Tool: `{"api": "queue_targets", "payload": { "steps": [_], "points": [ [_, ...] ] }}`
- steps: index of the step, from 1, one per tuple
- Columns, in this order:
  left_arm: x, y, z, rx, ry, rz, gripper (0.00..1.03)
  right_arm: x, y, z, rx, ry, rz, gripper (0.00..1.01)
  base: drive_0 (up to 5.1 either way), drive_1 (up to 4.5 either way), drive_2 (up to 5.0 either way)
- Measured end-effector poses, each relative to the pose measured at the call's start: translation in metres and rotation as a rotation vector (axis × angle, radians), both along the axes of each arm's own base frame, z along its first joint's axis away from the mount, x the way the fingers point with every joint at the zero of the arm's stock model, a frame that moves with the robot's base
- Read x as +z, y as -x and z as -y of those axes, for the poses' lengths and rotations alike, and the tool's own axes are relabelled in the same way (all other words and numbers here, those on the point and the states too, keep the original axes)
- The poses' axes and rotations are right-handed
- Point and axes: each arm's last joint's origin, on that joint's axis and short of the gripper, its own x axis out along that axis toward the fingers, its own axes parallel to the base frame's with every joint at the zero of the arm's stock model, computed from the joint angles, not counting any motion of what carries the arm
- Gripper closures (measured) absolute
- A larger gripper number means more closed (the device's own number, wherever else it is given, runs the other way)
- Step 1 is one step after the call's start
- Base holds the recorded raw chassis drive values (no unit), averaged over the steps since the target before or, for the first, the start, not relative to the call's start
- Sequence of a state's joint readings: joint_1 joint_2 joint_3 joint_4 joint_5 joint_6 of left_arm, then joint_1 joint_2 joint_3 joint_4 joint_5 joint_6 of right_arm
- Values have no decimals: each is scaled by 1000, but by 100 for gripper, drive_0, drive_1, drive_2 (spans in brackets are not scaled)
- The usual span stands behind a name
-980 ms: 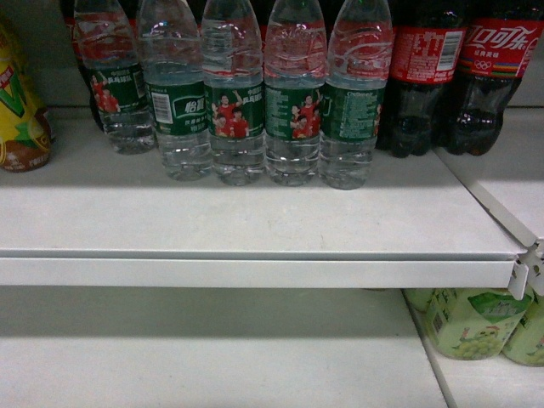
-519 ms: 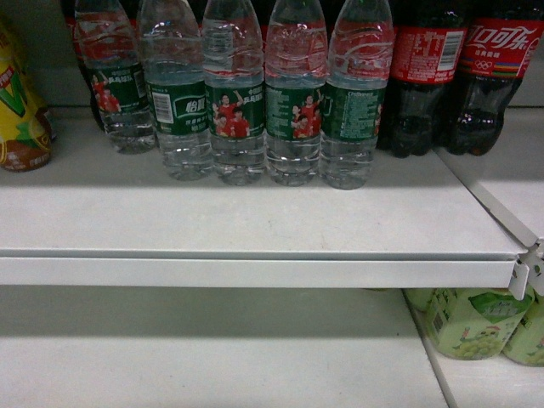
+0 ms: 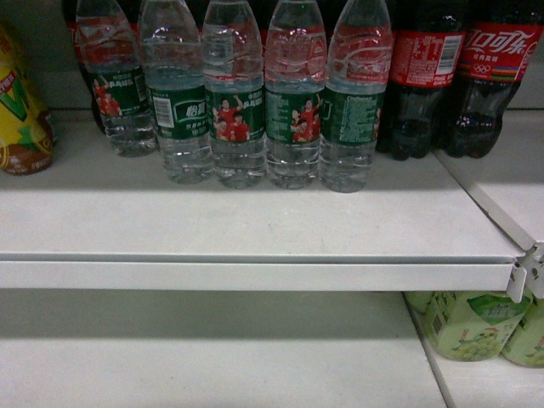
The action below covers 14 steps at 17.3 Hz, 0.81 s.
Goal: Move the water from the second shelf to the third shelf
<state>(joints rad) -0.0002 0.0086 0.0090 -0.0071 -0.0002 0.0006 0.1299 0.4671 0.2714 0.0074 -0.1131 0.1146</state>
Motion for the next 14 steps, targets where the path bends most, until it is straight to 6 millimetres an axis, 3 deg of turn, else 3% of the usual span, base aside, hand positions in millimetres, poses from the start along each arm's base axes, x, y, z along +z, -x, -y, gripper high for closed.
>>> {"api": "queue_targets", "payload": {
  "steps": [14],
  "points": [
    [0,0,0,0,0,3,5,1,0,0,0,-1,10,62,0,0,0]
  ]
}}
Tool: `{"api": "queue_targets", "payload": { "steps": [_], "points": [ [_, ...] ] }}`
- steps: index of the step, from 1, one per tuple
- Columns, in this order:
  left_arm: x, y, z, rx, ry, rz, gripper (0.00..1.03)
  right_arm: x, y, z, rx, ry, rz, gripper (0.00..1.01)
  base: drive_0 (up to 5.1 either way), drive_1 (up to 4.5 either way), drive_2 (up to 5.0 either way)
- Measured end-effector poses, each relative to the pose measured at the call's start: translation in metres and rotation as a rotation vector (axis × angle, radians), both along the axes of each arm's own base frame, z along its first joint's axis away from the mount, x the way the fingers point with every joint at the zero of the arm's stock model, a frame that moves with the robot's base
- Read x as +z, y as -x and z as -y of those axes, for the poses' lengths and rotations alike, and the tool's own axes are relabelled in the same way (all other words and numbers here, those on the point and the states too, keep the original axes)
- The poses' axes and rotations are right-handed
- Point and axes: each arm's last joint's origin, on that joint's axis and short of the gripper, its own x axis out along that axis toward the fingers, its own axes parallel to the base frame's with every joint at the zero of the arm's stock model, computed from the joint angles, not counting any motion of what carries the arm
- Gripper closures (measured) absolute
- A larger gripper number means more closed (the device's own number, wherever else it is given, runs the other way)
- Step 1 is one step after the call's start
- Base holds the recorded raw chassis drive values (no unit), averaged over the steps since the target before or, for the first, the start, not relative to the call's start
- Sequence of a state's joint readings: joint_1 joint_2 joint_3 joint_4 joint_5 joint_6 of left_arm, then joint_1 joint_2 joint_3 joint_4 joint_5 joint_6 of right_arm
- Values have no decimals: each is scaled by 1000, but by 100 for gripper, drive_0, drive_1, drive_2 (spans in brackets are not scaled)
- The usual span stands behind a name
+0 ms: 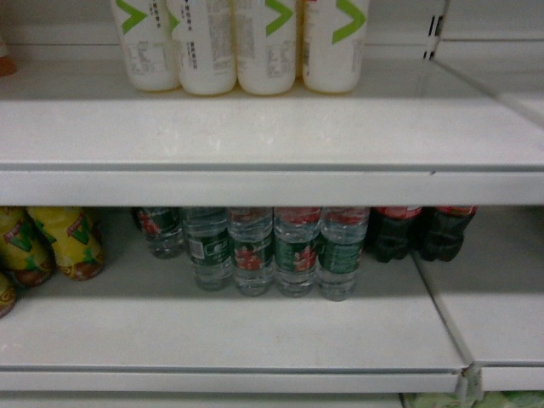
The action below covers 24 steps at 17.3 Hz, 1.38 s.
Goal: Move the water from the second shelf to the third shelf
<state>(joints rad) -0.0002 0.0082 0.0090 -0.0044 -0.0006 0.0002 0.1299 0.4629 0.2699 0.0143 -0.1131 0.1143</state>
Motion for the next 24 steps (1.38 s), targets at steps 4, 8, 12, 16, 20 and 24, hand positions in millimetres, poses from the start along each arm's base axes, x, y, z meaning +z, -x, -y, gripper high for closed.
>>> {"api": "queue_targets", "payload": {
  "steps": [4,8,12,16,20,24],
  "points": [
    [0,0,0,-1,0,3,5,1,0,0,0,-1,6,62,0,0,0],
    [0,0,0,0,0,2,5,1,0,0,0,1,5,62,0,0,0],
    [0,0,0,-2,0,2,5,1,0,0,-9,3,1,62,-238,121,121],
    [0,0,0,0,0,0,5,1,0,0,0,1,3,62,-477,241,241],
    [0,0,0,-1,0,-1,5,1,0,0,1,1,4,62,-477,241,241],
    [0,0,0,-1,0,-1,5,1,0,0,1,1,5,62,-502,243,243]
  ]
}}
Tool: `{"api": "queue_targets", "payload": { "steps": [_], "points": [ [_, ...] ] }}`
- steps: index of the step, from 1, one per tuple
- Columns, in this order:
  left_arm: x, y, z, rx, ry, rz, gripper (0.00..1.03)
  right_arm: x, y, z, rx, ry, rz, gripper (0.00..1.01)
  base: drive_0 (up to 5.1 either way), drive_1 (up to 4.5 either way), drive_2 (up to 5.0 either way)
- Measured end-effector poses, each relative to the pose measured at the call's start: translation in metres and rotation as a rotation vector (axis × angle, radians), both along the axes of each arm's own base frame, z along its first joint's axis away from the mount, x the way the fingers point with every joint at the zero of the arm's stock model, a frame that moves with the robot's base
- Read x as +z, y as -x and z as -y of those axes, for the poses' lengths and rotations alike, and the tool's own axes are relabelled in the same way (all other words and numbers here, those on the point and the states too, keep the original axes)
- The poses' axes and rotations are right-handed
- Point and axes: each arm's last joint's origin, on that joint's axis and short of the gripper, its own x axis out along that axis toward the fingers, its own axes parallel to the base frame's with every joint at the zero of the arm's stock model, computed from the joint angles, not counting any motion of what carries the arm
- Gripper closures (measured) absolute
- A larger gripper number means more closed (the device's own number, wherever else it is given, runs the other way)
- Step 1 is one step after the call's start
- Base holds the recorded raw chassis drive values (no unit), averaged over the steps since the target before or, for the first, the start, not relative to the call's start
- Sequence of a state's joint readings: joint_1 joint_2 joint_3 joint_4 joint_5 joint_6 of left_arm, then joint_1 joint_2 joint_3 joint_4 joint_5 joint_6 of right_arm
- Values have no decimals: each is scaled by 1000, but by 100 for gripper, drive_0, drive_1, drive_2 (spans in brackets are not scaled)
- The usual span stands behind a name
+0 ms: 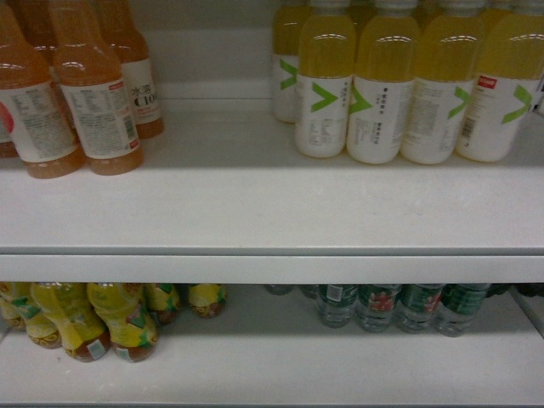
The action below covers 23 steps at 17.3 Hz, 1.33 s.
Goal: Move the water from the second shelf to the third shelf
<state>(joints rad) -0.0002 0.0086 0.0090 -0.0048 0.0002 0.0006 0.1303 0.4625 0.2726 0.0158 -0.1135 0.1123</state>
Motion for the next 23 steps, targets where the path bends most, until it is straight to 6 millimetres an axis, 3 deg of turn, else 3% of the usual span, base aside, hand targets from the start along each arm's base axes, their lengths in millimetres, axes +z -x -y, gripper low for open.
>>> {"api": "queue_targets", "payload": {
  "steps": [23],
  "points": [
    [0,0,0,1,0,2,5,0,0,0,-3,1,-4,62,-503,242,242]
  ]
}}
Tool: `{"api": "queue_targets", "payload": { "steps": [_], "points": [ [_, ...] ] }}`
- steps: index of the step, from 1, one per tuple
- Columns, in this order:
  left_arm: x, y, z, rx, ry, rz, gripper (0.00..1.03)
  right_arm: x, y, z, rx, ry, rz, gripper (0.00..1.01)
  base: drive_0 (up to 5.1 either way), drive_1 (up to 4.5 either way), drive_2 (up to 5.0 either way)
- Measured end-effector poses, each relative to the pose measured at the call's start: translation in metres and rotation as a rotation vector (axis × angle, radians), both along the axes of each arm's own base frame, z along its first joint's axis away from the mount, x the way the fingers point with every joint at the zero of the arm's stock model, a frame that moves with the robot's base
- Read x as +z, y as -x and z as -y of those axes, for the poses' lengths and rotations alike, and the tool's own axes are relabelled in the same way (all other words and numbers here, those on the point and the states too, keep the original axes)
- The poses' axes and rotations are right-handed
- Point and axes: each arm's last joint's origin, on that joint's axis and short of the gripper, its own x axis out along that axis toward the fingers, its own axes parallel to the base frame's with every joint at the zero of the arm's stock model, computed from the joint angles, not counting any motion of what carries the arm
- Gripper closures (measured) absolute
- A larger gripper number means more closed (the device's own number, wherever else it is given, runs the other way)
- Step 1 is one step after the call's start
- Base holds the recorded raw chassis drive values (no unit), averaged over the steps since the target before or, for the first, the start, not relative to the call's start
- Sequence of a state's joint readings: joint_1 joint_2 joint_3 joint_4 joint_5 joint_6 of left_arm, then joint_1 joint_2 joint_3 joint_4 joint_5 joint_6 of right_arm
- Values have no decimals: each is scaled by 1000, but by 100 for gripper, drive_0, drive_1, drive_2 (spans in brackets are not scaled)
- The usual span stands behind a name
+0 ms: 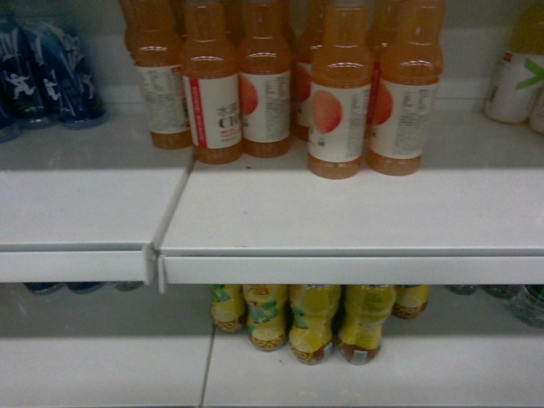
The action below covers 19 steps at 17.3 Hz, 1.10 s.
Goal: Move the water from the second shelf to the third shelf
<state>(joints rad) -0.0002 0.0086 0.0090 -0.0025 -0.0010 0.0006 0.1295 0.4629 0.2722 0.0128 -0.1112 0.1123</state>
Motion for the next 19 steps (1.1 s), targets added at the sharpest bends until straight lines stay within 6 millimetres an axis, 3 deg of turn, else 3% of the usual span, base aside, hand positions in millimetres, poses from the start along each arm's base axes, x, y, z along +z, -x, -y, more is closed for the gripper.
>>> {"api": "queue_targets", "payload": {
  "steps": [19],
  "points": [
    [0,0,0,-1,0,-3,5,0,0,0,3,0,0,62,-501,245,245]
  ]
}}
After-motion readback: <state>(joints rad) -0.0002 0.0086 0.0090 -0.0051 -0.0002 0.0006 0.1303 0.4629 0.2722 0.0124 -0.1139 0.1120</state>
